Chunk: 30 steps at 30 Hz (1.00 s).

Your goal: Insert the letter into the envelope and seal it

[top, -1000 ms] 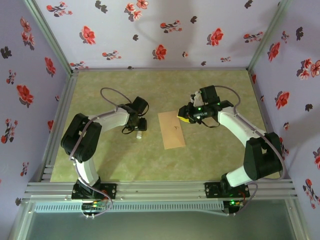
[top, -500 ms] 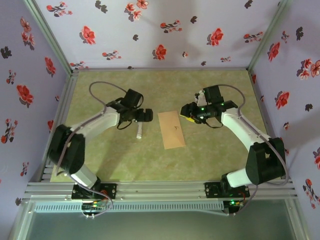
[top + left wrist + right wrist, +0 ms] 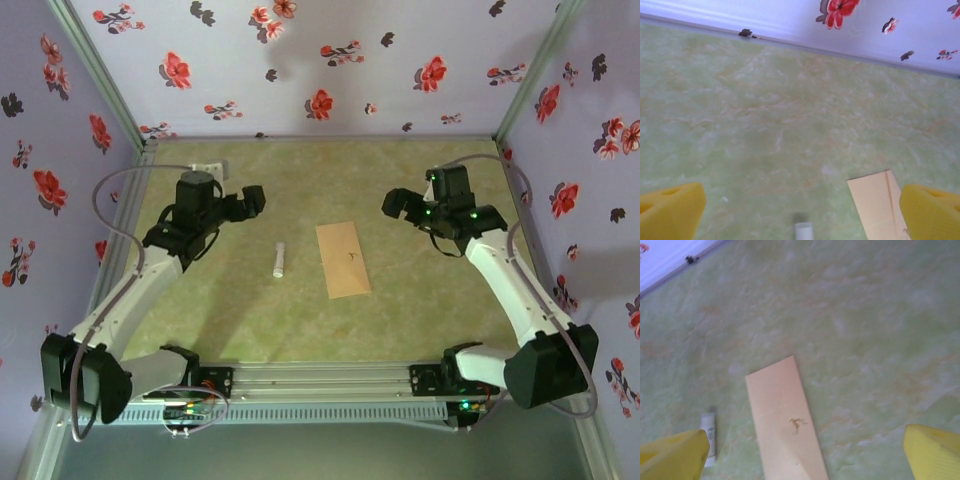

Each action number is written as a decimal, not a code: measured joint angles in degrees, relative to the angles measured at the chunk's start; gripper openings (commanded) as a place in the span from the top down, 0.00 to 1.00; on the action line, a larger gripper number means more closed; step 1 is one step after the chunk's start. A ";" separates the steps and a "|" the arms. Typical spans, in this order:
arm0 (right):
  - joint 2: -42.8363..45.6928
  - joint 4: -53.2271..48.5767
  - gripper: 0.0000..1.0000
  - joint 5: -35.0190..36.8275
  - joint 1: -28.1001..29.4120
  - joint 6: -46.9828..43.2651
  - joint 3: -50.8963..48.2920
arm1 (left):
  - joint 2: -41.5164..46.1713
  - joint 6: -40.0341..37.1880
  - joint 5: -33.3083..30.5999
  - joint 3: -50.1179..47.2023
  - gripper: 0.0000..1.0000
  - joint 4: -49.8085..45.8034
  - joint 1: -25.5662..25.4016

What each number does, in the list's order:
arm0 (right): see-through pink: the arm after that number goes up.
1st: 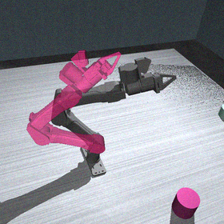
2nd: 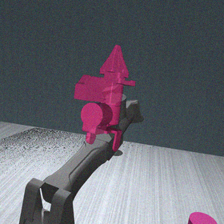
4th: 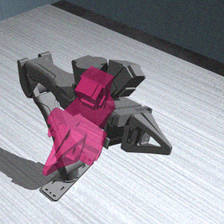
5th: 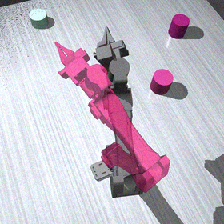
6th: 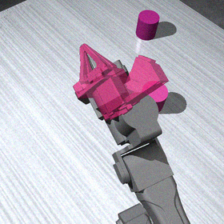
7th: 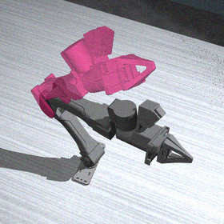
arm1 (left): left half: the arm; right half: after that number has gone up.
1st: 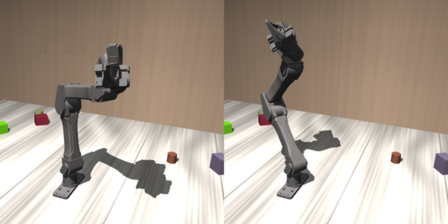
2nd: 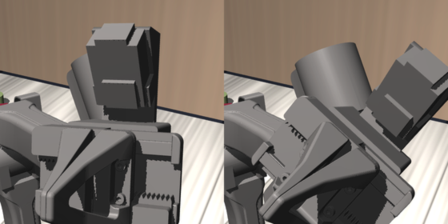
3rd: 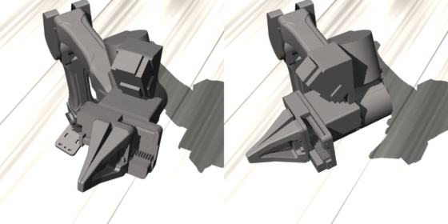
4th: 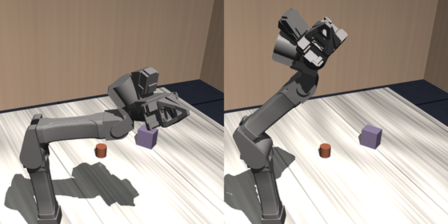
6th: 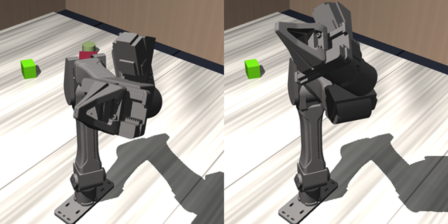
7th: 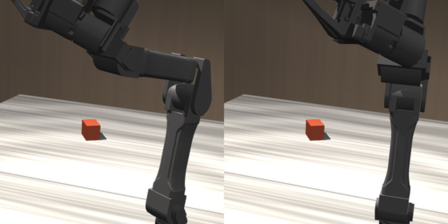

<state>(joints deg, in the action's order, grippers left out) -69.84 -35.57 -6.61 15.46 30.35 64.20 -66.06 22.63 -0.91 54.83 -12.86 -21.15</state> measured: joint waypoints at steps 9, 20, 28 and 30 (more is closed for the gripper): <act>6.03 2.71 0.01 14.01 -0.28 -4.92 -2.84 | 10.12 -9.97 -2.12 -10.21 0.00 7.17 5.70; 13.94 19.32 0.01 29.29 -1.31 -16.55 -19.98 | 7.65 -11.41 -3.52 -25.75 0.00 20.44 17.88; 12.63 41.88 0.01 31.47 -6.36 -25.11 -36.11 | 1.60 -14.27 -3.48 -32.39 0.00 35.26 22.05; 10.56 46.14 0.01 30.49 -8.17 -25.88 -38.14 | -0.26 -14.99 -3.37 -33.42 0.00 38.45 22.75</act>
<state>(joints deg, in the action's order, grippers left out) -59.29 10.57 23.88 7.29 4.47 26.06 -66.32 7.64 -4.27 21.41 25.58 1.61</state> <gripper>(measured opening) 0.994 0.997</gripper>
